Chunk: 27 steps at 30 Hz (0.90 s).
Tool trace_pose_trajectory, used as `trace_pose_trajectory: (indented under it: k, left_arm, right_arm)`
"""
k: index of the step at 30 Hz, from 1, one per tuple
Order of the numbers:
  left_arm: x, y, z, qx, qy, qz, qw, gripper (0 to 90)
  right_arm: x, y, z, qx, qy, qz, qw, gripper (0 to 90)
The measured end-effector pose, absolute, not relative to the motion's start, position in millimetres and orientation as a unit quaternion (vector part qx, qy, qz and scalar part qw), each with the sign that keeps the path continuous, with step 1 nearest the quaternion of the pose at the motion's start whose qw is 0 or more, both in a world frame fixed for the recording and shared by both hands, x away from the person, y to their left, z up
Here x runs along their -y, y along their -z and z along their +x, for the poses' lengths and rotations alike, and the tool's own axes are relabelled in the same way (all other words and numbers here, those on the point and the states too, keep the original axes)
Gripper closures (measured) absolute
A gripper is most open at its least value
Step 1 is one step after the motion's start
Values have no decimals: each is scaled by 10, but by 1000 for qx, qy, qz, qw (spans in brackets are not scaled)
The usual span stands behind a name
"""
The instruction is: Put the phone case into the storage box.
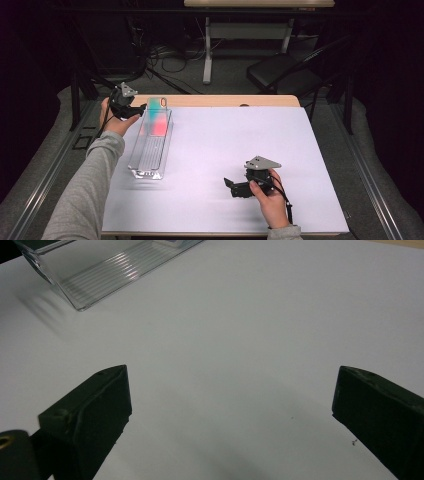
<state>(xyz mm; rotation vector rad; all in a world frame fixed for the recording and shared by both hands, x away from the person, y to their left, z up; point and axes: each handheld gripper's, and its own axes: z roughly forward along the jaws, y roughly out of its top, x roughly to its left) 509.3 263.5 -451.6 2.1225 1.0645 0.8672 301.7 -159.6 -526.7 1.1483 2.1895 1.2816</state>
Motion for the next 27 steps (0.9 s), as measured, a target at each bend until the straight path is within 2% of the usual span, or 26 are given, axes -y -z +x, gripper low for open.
trace_pose_trajectory:
  k: [13, 19, 21, 23, 27]
  left_arm:
    - [-2525, 4324, 4837, -400, -253, 811, 345, 347]
    - [-2499, 4228, 4657, -399, -216, 803, 386, 346]
    - [-2501, 4195, 4588, -393, -208, 804, 395, 338]
    - [-2502, 4170, 4524, -394, -205, 805, 393, 292]
    - [-2546, 4150, 4409, -393, -191, 796, 419, 291]
  right_arm:
    - [1605, 5230, 3003, -773, -453, 406, 179, 24]
    - [1629, 5187, 2987, -771, -455, 407, 181, 24]
    - [1642, 5171, 2978, -771, -456, 407, 182, 24]
    - [1658, 5157, 2966, -770, -455, 406, 185, 24]
    - [1695, 5144, 2944, -768, -456, 408, 190, 24]
